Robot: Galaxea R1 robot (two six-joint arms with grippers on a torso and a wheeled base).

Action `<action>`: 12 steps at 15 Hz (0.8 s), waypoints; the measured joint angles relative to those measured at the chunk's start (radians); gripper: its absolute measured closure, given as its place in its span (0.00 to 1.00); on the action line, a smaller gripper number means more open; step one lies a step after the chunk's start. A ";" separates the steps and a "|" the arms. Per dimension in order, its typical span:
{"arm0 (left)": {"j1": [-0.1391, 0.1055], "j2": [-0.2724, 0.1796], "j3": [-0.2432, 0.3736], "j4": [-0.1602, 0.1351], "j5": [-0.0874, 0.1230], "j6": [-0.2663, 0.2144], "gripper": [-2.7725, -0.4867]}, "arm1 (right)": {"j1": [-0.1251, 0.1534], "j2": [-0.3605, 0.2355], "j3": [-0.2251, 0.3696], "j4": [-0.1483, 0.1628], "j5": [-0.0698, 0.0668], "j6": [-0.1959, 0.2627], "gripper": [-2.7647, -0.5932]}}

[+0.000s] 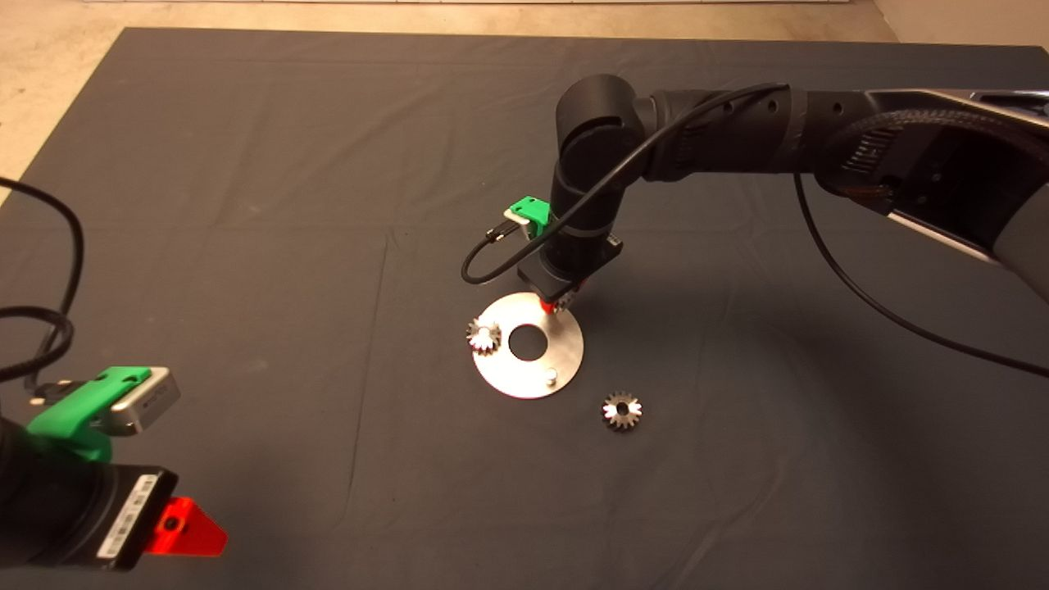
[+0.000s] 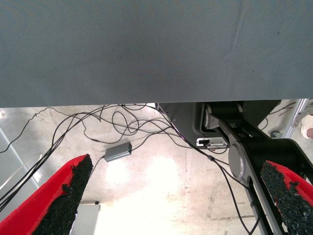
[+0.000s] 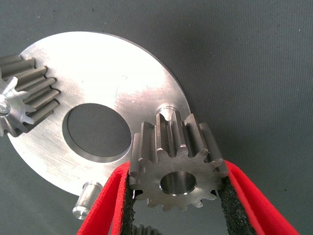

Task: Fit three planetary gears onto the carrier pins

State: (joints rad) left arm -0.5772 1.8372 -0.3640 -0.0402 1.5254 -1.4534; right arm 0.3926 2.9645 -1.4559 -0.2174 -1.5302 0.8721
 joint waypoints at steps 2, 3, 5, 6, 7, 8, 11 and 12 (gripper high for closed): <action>0.000 0.000 0.000 0.000 0.000 0.000 0.11 | 0.000 0.000 0.000 0.000 0.000 0.000 0.79; 0.000 0.000 0.000 0.000 0.000 0.000 0.11 | -0.001 0.000 0.000 0.000 0.000 0.000 0.79; 0.000 0.000 0.000 0.000 0.000 0.000 0.11 | -0.002 0.000 0.000 0.000 0.000 0.000 0.79; 0.000 0.000 0.000 0.000 0.000 0.000 0.11 | -0.002 0.000 0.000 0.000 0.000 0.000 0.79; 0.000 0.000 0.000 0.000 0.000 0.000 0.11 | -0.002 0.000 0.000 0.000 0.000 0.000 0.79; 0.000 0.000 0.000 0.000 0.000 0.000 0.11 | -0.002 0.000 0.000 0.000 0.000 0.000 0.79; 0.000 0.000 0.000 0.000 0.000 0.000 0.11 | -0.002 0.004 0.000 0.000 0.000 0.001 0.79; 0.000 0.000 0.000 0.000 0.000 0.000 0.11 | -0.002 0.007 0.000 0.000 0.000 0.001 0.79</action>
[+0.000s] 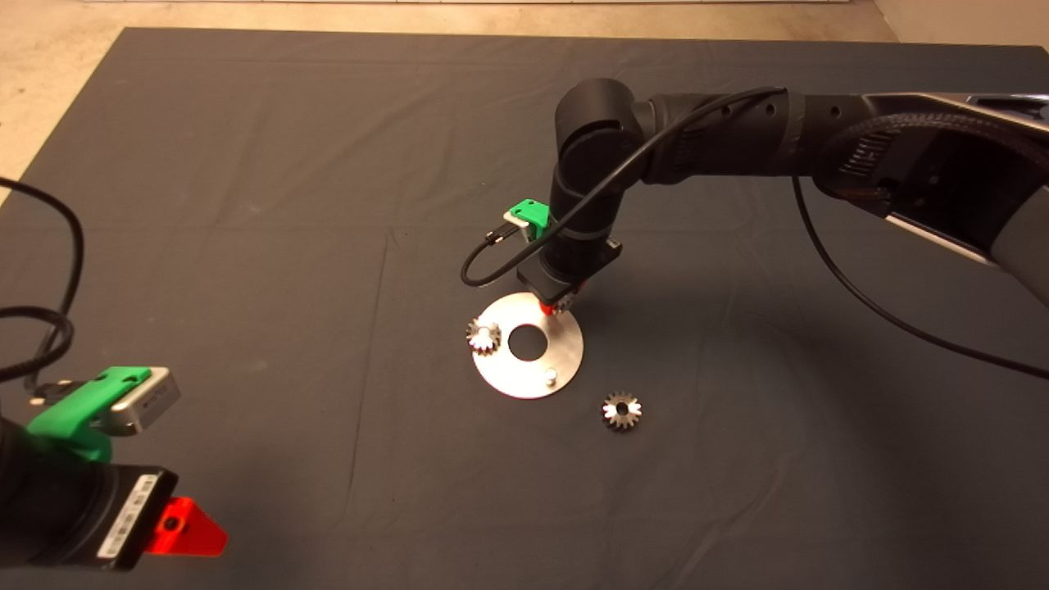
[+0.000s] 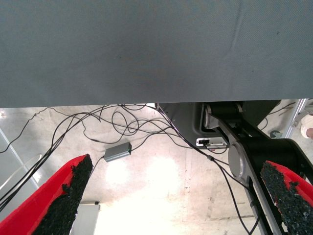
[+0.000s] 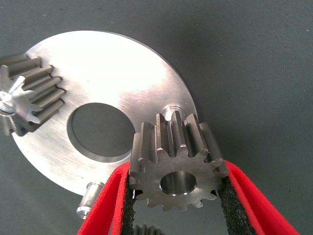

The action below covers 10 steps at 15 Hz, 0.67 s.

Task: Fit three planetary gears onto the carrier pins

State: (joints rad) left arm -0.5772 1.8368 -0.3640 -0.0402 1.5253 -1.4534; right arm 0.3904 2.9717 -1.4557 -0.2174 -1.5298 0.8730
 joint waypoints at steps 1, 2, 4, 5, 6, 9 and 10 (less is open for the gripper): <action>0.000 0.000 0.000 0.000 0.000 0.000 0.11 | 0.000 0.003 0.000 0.000 0.000 0.000 0.79; 0.000 0.000 0.000 0.000 0.000 0.000 0.11 | 0.000 0.004 0.000 0.000 0.000 0.000 0.79; 0.000 0.000 0.000 0.000 0.000 0.000 0.11 | 0.000 0.004 0.000 0.000 0.000 0.000 0.79; 0.000 0.000 0.000 0.000 0.000 0.000 0.11 | 0.000 0.004 0.000 0.000 0.000 0.000 0.79; 0.000 0.000 0.000 0.000 0.000 0.000 0.11 | -0.002 0.004 0.000 0.000 0.000 0.000 0.79; 0.000 0.000 0.000 0.000 0.000 0.000 0.11 | -0.011 0.004 0.000 0.000 0.000 0.000 0.79; 0.000 0.000 0.000 0.000 0.000 0.000 0.11 | -0.011 0.004 0.000 0.000 -0.001 0.000 0.79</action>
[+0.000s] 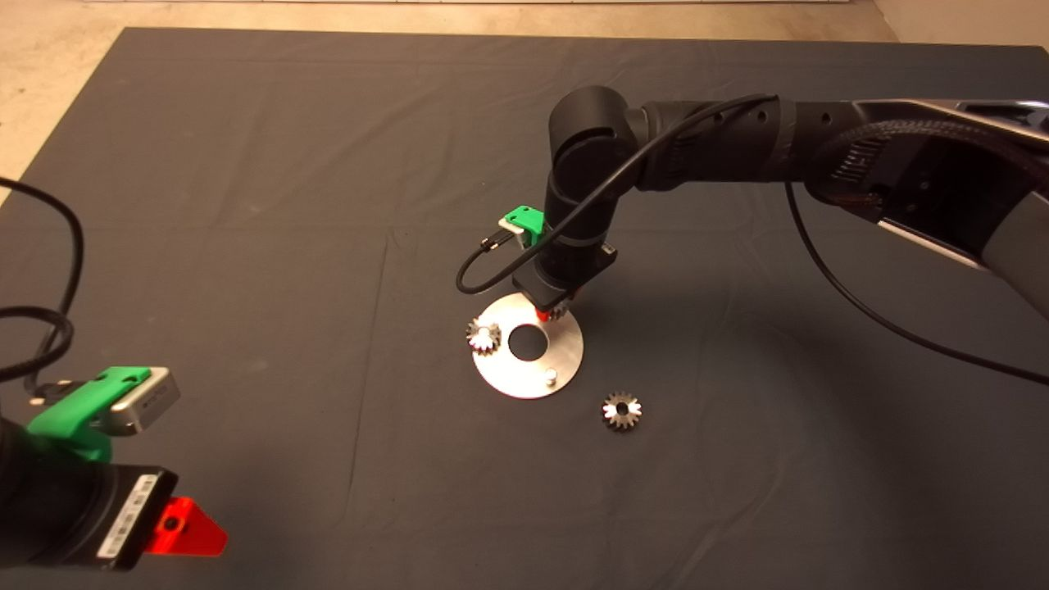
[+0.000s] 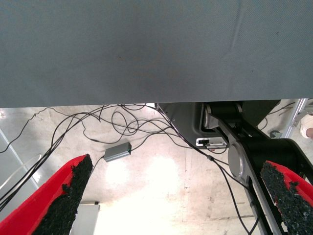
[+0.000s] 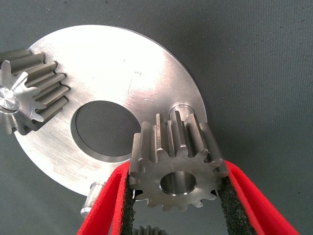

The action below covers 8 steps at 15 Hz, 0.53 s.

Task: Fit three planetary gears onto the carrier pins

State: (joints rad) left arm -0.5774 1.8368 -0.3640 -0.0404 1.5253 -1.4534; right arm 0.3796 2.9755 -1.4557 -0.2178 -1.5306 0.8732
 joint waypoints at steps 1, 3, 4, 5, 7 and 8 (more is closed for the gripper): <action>0.000 0.000 0.000 0.000 0.000 0.000 0.11 | 0.000 0.000 0.000 0.000 0.000 0.000 0.79; 0.000 0.000 0.000 0.000 0.000 0.000 0.11 | 0.000 0.000 0.000 0.000 0.000 0.000 0.79; 0.000 0.000 0.000 0.000 0.000 0.000 0.11 | 0.000 0.000 0.000 0.000 0.000 0.000 0.79; 0.000 0.000 0.000 0.000 0.000 0.000 0.11 | 0.000 0.000 0.000 -0.001 0.000 0.000 0.79; 0.000 0.000 0.000 0.000 0.000 0.000 0.11 | 0.000 0.000 0.000 -0.004 0.000 0.000 0.79; 0.000 0.000 0.000 0.000 0.000 0.000 0.11 | 0.000 0.000 0.000 -0.009 0.000 0.000 0.79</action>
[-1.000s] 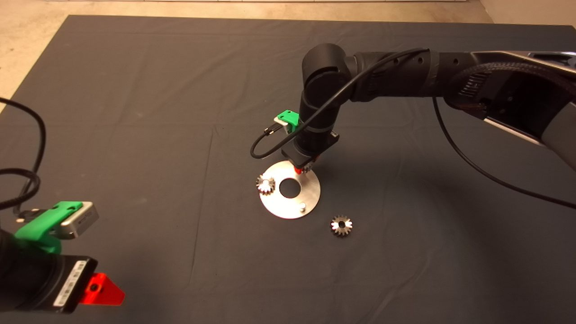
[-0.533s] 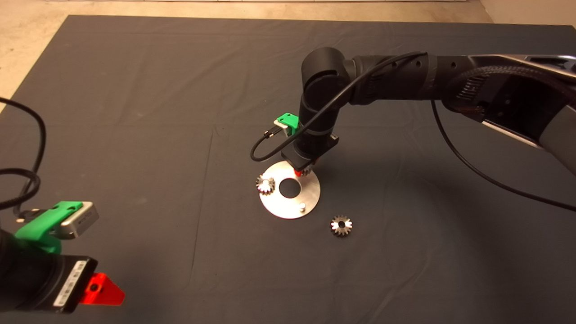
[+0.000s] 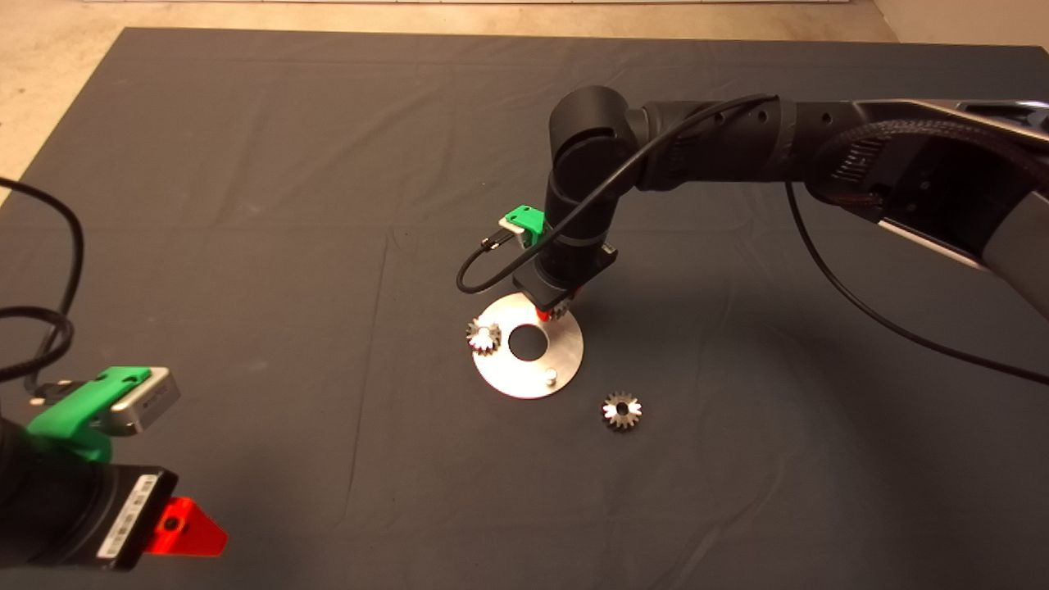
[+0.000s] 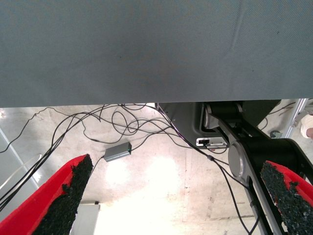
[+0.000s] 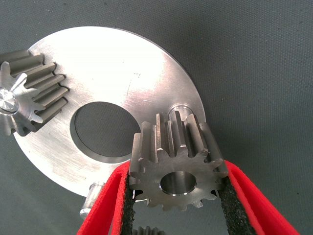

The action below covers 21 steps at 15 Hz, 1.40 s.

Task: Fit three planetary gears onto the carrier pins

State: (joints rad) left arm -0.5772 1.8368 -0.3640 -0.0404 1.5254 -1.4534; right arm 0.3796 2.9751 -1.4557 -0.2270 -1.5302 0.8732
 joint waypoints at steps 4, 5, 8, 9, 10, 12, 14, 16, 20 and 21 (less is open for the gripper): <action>0.000 0.000 0.000 0.000 0.000 0.000 0.11 | 0.000 0.000 -0.001 -0.030 0.000 0.000 0.79; 0.000 0.000 0.000 0.000 0.000 0.000 0.11 | 0.000 0.000 -0.001 -0.034 0.000 0.000 0.79; 0.000 0.000 0.000 0.000 0.000 0.000 0.11 | 0.000 0.000 -0.001 -0.040 0.000 0.000 0.79; 0.000 0.000 0.000 0.000 0.000 0.000 0.11 | 0.000 0.000 -0.001 -0.041 0.000 0.000 0.79; 0.000 0.000 0.000 0.000 0.000 0.000 0.11 | 0.000 0.000 -0.001 -0.042 0.000 0.000 0.79; 0.000 0.000 0.000 0.000 0.000 0.000 0.11 | -0.001 0.000 -0.001 -0.043 0.000 0.000 0.79; 0.000 0.000 0.000 0.000 0.000 0.000 0.11 | -0.002 0.001 -0.001 -0.046 -0.001 0.000 0.79; 0.000 0.000 0.000 0.000 0.000 0.000 0.11 | -0.010 0.001 -0.001 -0.047 -0.001 0.000 0.79; 0.000 0.000 0.000 0.000 0.000 0.000 0.11 | -0.020 0.003 -0.001 -0.061 -0.004 0.003 0.79; 0.000 0.000 0.000 0.000 0.000 0.000 0.11 | -0.020 0.003 -0.001 -0.061 -0.004 0.003 0.79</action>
State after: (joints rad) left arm -0.5772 1.8368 -0.3640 -0.0409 1.5253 -1.4534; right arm 0.3594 2.9783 -1.4570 -0.2885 -1.5340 0.8764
